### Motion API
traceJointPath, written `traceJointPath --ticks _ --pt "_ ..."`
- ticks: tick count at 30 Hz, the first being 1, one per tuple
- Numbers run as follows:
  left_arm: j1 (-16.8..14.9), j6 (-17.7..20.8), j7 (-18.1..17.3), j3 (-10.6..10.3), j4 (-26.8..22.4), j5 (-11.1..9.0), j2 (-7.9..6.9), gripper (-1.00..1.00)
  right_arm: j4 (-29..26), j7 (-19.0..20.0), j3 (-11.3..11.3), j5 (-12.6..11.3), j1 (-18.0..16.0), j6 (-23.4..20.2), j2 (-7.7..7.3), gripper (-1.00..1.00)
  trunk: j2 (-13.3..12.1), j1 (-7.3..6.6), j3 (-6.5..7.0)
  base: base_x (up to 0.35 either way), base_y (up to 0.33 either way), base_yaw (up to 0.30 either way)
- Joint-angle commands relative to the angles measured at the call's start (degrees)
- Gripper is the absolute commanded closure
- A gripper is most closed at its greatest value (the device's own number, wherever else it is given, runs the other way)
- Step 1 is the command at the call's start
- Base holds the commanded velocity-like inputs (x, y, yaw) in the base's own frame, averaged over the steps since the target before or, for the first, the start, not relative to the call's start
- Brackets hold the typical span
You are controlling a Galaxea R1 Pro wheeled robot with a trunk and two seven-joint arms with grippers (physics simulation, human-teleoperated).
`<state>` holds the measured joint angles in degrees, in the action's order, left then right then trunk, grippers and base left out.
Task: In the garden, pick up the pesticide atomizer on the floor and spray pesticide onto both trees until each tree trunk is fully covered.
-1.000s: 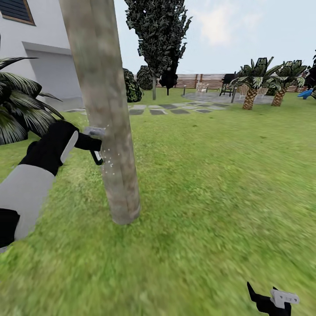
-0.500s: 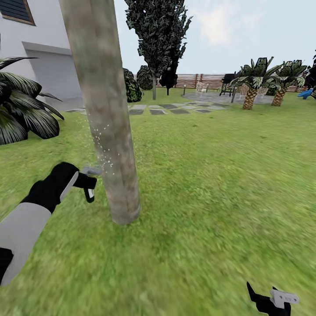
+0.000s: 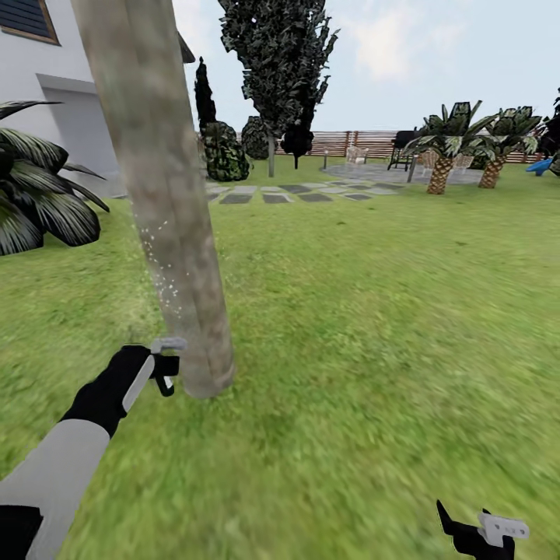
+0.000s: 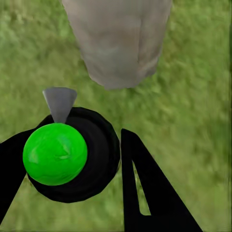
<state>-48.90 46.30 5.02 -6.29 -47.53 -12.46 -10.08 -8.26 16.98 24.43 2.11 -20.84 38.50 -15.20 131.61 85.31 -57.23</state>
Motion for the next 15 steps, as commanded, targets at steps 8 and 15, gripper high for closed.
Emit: traceJointPath --ticks 8,15 --pt "9.54 -1.91 8.48 1.86 -0.09 -1.14 0.10 1.00 -0.07 0.07 0.00 0.00 0.01 -0.02 0.00 -1.00 0.00 0.00 0.00 0.042 -0.272 0.000" --pt "10.49 -2.79 9.03 2.04 0.07 -0.90 -0.41 1.00 -0.01 0.07 0.00 0.05 -0.01 0.00 0.07 -1.00 0.00 0.00 0.00 0.127 -0.271 0.093"
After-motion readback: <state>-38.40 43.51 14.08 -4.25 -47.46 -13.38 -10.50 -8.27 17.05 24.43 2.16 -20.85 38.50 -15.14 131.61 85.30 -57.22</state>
